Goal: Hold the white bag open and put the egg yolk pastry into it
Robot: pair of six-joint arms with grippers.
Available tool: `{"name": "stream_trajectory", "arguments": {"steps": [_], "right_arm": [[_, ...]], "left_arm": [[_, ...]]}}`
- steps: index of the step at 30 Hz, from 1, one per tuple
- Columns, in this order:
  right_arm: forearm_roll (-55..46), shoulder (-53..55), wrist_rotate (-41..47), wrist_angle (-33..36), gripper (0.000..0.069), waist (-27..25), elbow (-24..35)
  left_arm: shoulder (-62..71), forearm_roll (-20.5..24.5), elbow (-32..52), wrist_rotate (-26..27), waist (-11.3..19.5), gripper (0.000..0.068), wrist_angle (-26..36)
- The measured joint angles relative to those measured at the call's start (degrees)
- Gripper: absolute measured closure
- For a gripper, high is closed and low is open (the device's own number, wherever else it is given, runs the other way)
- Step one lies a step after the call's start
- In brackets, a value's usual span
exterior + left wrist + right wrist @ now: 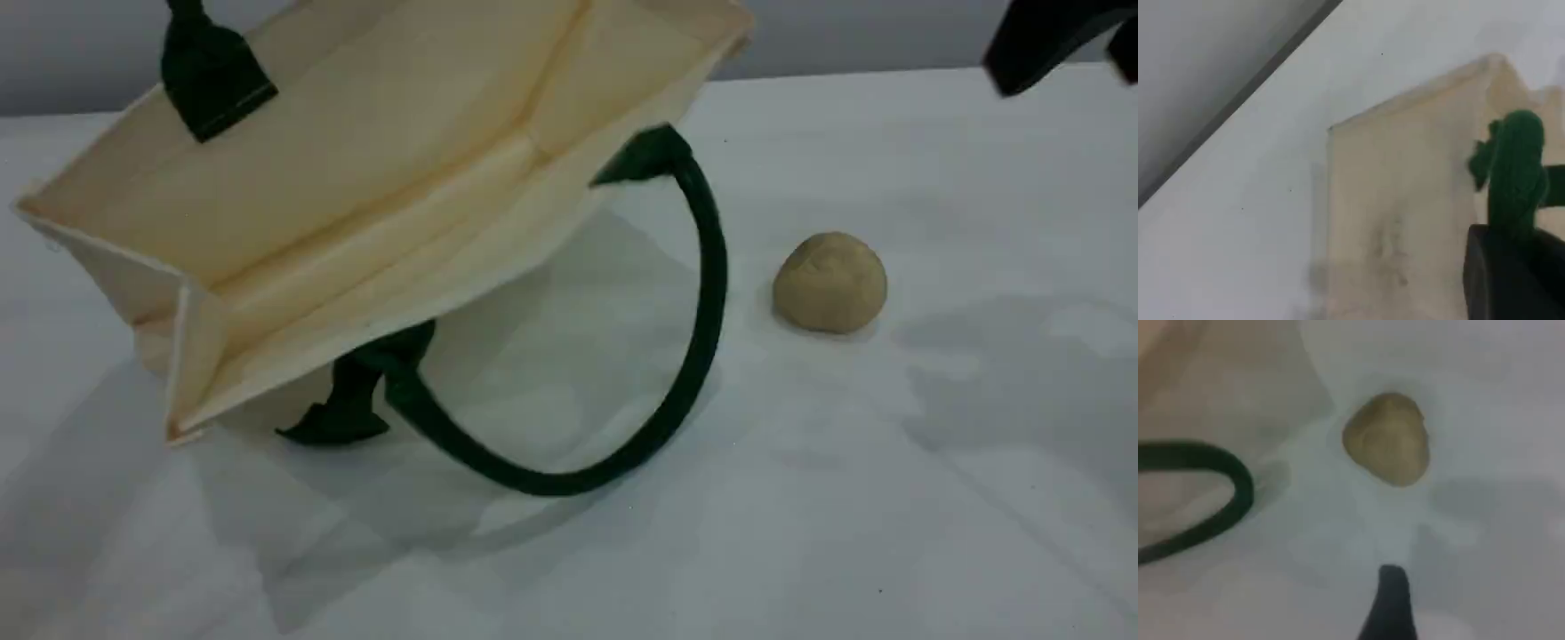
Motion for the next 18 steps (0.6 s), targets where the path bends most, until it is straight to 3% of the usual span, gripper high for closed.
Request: {"name": "stream_trajectory", "arguments": {"steps": [18], "right_arm": [[9.7,16.8,-5.2,-12.6,0.0140,4.0,-0.1]], "left_arm": [[0.1,-0.1,0.1,-0.4,0.0,0.0595,-0.1]]}}
